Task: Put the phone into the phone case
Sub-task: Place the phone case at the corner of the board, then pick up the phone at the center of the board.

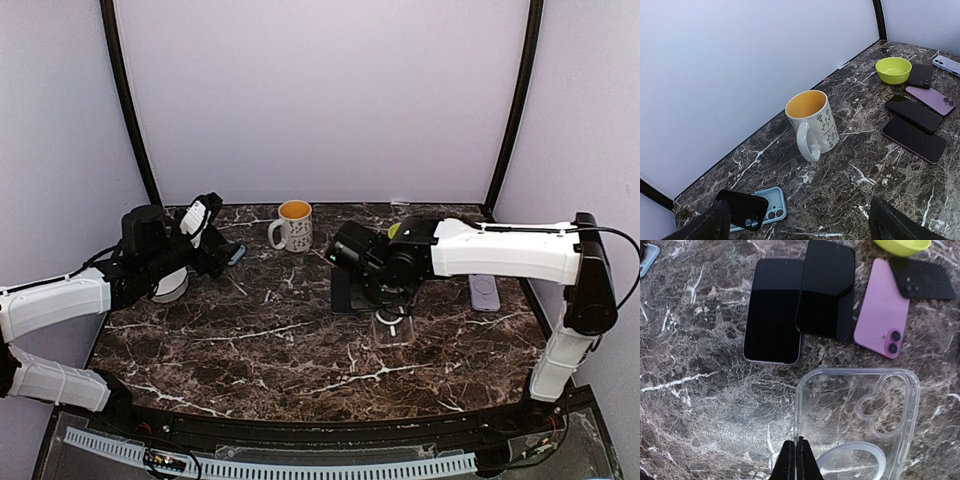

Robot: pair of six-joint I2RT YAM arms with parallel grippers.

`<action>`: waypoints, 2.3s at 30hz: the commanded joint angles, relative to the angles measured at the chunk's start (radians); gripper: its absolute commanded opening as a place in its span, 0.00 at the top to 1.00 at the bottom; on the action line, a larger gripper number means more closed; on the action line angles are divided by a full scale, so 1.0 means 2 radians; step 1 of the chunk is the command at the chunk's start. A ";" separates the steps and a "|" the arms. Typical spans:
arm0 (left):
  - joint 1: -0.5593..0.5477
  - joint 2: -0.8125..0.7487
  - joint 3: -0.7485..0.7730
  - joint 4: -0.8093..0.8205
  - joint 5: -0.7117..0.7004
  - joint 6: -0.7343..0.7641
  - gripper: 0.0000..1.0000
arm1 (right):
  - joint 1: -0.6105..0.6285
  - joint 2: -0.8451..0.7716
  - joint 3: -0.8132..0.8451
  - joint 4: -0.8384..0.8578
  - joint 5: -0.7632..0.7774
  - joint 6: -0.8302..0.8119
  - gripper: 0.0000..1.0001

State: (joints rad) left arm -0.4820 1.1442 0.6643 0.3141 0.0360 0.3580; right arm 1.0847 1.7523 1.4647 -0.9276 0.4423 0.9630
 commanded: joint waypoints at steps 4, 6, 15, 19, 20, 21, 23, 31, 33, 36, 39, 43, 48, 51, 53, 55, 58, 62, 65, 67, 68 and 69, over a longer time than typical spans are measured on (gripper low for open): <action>-0.003 0.001 0.006 -0.004 0.002 -0.006 0.01 | 0.007 -0.012 -0.123 0.113 -0.075 0.045 1.00; -0.003 0.003 0.006 -0.004 0.002 -0.006 0.01 | 0.007 -0.012 -0.146 0.140 -0.092 0.049 1.00; -0.003 0.008 0.007 -0.007 0.002 -0.006 0.01 | 0.004 0.007 -0.208 0.197 -0.136 0.072 1.00; -0.002 0.009 0.007 -0.009 0.001 -0.005 0.01 | 0.005 0.014 -0.219 0.202 -0.136 0.079 1.00; -0.002 0.009 0.007 -0.008 0.001 -0.005 0.01 | 0.005 0.014 -0.223 0.206 -0.139 0.080 1.00; -0.003 0.010 0.007 -0.008 0.000 -0.005 0.01 | 0.004 0.014 -0.225 0.208 -0.140 0.080 1.00; -0.003 0.011 0.007 -0.008 0.001 -0.005 0.01 | 0.004 0.014 -0.225 0.206 -0.139 0.081 1.00; -0.003 0.018 0.010 -0.012 0.006 -0.008 0.01 | -0.003 -0.003 -0.177 0.160 -0.130 0.041 0.37; -0.003 0.019 0.010 -0.013 0.007 -0.009 0.01 | -0.010 -0.017 -0.160 0.143 -0.120 0.015 0.25; -0.003 0.021 0.011 -0.013 0.011 -0.009 0.01 | -0.030 -0.046 -0.146 0.131 -0.110 -0.023 0.20; -0.003 0.024 0.011 -0.014 0.013 -0.010 0.01 | -0.059 -0.068 -0.149 0.134 -0.110 -0.049 0.20; -0.002 0.029 0.011 -0.016 0.013 -0.010 0.01 | -0.094 -0.076 -0.137 0.140 -0.111 -0.082 0.21; -0.002 0.035 0.015 -0.019 0.015 -0.013 0.01 | -0.138 -0.043 -0.086 0.132 -0.150 -0.138 0.02; -0.003 0.037 0.017 -0.024 0.016 -0.013 0.01 | -0.165 -0.008 -0.055 0.124 -0.152 -0.158 0.02; -0.003 0.038 0.018 -0.025 0.013 -0.013 0.01 | -0.180 0.013 -0.038 0.133 -0.151 -0.168 0.01; -0.003 0.039 0.018 -0.025 0.011 -0.014 0.01 | -0.190 0.037 -0.011 0.139 -0.144 -0.176 0.02; -0.002 0.043 0.018 -0.026 0.012 -0.014 0.01 | -0.197 0.090 0.047 0.130 -0.130 -0.194 0.02; -0.003 0.047 0.020 -0.029 0.005 -0.013 0.01 | -0.205 0.152 0.112 0.107 -0.128 -0.216 0.02; -0.004 0.048 0.020 -0.029 0.003 -0.010 0.01 | -0.214 0.184 0.131 0.103 -0.147 -0.217 0.02; -0.004 0.048 0.019 -0.029 0.004 -0.009 0.01 | -0.219 0.202 0.135 0.102 -0.156 -0.213 0.02; -0.003 0.048 0.019 -0.028 0.006 -0.008 0.01 | -0.222 0.210 0.137 0.102 -0.161 -0.212 0.02; -0.004 0.048 0.018 -0.028 0.006 -0.007 0.01 | -0.223 0.218 0.139 0.101 -0.164 -0.211 0.02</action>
State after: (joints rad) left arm -0.4828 1.2442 0.6724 0.2642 0.0452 0.3431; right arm 0.6651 2.1323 1.7088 -0.6926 0.1490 0.5529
